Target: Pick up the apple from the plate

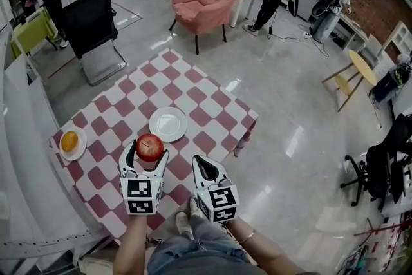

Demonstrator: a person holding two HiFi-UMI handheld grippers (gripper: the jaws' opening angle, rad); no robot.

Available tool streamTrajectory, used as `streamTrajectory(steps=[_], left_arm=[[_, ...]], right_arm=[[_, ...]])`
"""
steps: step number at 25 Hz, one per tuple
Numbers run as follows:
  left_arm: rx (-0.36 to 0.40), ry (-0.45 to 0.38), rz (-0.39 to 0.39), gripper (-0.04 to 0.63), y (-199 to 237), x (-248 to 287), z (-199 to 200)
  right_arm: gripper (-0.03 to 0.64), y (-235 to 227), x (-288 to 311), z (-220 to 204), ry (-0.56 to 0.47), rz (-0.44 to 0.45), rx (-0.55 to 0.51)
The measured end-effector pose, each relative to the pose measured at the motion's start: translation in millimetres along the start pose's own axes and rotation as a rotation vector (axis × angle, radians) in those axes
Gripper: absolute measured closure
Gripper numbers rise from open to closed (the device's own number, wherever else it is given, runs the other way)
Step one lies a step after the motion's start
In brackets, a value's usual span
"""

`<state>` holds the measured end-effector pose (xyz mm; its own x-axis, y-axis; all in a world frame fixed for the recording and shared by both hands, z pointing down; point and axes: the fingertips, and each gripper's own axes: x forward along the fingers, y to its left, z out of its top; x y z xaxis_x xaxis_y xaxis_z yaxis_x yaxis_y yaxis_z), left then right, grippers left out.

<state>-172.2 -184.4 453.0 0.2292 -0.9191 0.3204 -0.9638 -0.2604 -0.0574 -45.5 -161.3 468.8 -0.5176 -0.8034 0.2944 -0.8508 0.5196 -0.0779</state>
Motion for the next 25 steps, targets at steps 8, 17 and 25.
streamTrajectory(steps=[8,17,25], left_arm=[[0.005,-0.002,0.002,0.212,0,-22,-6],[0.002,0.001,0.005,0.212,-2,-41,-14],[-0.014,0.007,0.015,0.212,0,-55,-20]], right_arm=[[0.607,11,-13,-3,-0.005,-0.010,-0.006],[0.607,20,-24,-3,-0.018,-0.012,-0.007],[0.607,28,-31,-2,-0.018,0.003,-0.018]])
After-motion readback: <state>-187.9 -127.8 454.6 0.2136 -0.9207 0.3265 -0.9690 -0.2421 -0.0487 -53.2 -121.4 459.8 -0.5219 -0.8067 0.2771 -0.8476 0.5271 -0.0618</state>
